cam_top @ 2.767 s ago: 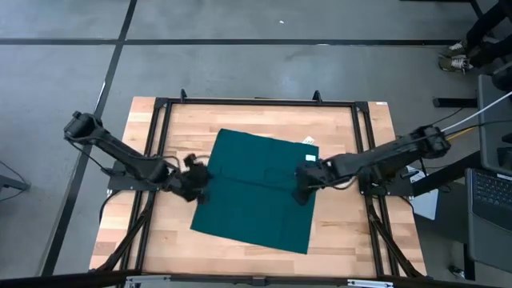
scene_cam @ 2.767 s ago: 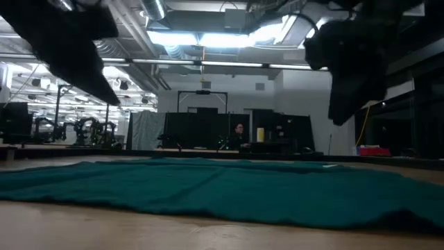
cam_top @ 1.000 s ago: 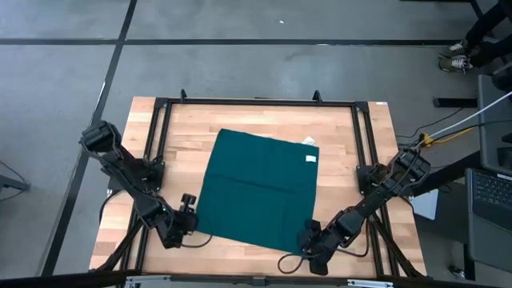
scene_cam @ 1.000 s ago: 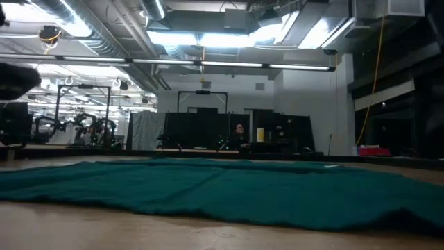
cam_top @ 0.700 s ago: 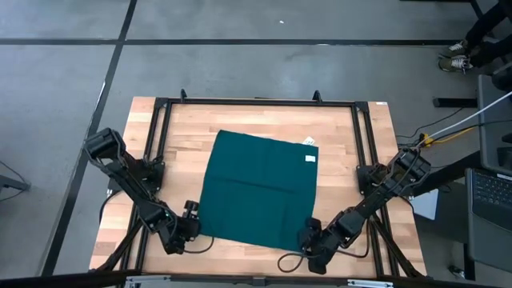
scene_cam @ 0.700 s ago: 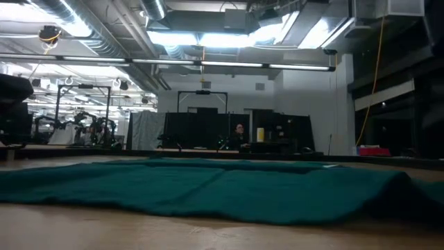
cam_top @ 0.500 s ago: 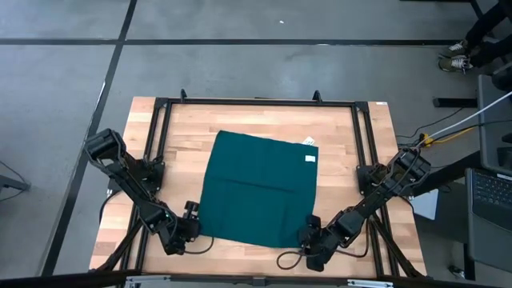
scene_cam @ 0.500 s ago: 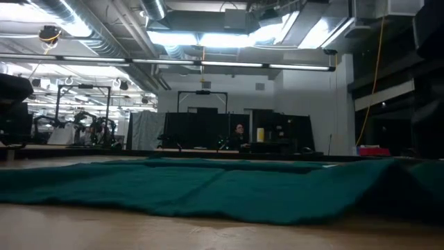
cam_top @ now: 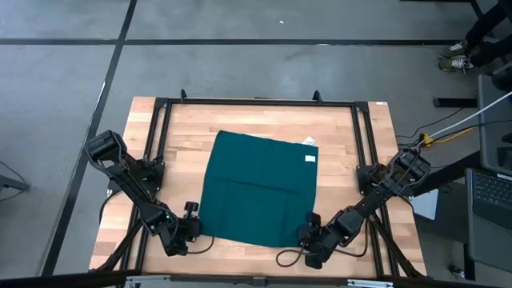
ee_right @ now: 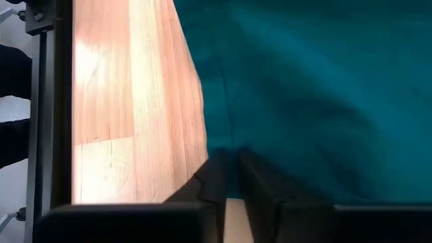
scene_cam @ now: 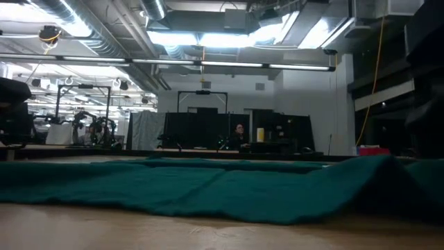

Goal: Fold microfiber towels
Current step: Fold the blue napkin

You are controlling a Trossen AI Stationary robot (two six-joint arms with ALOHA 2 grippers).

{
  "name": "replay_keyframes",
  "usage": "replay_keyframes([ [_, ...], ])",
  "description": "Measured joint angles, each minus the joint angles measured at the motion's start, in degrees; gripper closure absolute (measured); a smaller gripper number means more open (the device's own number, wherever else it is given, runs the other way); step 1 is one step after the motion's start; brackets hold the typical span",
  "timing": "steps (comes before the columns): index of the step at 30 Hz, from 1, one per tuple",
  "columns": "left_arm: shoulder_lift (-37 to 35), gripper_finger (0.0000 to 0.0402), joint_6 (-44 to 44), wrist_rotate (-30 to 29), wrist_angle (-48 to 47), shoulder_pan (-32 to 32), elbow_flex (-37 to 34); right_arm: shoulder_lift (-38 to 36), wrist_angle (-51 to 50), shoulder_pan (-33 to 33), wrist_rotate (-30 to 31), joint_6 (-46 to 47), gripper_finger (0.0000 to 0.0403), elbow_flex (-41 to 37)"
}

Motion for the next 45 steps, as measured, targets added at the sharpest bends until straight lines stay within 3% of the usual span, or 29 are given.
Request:
replay_keyframes([
  [4,0.1,0.0329,-1.0,0.1,0.0,0.0,0.0,0.0,0.1,-0.1,-0.2,0.4,0.0396,0.0],
  [13,0.1,0.0391,-6.7,-0.5,-1.0,0.0,0.0,0.0,0.6,-0.8,-0.9,1.3,0.0399,0.0],
  [19,-0.5,0.0398,-11.0,-2.7,-1.5,0.0,-0.2,0.3,0.3,-0.8,-0.7,0.8,0.0401,1.1],
  [25,-3.4,0.0399,-12.2,-5.0,-2.7,0.1,-0.6,0.3,-8.8,-0.6,3.1,-2.3,0.0401,8.1],
  [31,-8.2,0.0399,-15.1,-11.7,-6.1,0.1,-0.5,0.2,-18.2,0.2,5.7,-2.8,0.0402,12.9],
  [45,-18.4,0.0399,-19.5,-21.2,-19.9,7.1,-0.2,-6.2,-38.2,1.1,18.1,8.4,0.0403,15.0],
])
